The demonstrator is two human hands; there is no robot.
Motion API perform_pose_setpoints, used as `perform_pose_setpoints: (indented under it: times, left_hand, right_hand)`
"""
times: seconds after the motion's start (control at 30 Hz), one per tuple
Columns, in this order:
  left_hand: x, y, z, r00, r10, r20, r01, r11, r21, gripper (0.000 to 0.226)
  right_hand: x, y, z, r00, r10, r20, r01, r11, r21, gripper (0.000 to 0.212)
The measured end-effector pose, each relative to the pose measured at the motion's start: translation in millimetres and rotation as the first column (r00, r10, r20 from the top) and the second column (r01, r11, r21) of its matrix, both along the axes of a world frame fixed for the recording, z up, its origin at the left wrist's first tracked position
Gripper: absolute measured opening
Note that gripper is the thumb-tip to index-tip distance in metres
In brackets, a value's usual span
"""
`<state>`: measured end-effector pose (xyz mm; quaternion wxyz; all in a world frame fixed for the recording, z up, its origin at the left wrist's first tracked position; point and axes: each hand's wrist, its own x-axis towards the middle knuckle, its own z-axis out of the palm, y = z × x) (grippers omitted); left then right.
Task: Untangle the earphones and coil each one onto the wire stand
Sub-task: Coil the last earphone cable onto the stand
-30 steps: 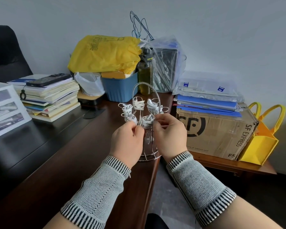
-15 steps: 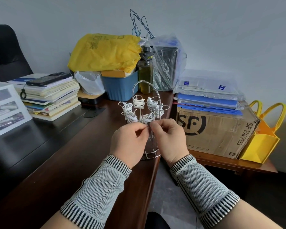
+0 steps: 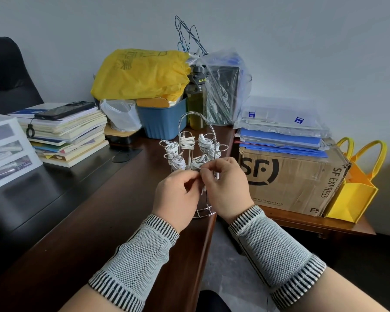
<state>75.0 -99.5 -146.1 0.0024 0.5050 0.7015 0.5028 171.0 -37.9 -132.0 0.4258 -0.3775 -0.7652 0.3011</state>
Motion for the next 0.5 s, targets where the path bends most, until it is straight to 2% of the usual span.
perform_pose_setpoints:
  times: [0.13,0.2,0.37,0.5]
  left_hand:
    - [0,-2,6,0.990,0.142,0.011,-0.142,0.989,0.031,0.013]
    - [0,-2,6,0.986,0.162,0.029,-0.162,0.987,0.001,0.020]
    - [-1,4,1,0.983,0.034,0.179,-0.028,0.999,-0.035,0.032]
    - [1,9,10,0.949,0.004,0.314,-0.004,1.000,-0.003,0.028]
  right_hand:
    - [-1,-1,-5,0.997,-0.071,0.002,0.071,0.992,0.106,0.009]
    - [-1,0,-7,0.995,-0.098,-0.020,0.100,0.984,0.149,0.009]
    - [1,0,-6,0.994,-0.113,0.007,0.108,0.966,0.234,0.013]
    - [2,3,1,0.991,-0.123,0.054,0.105,0.958,0.266,0.016]
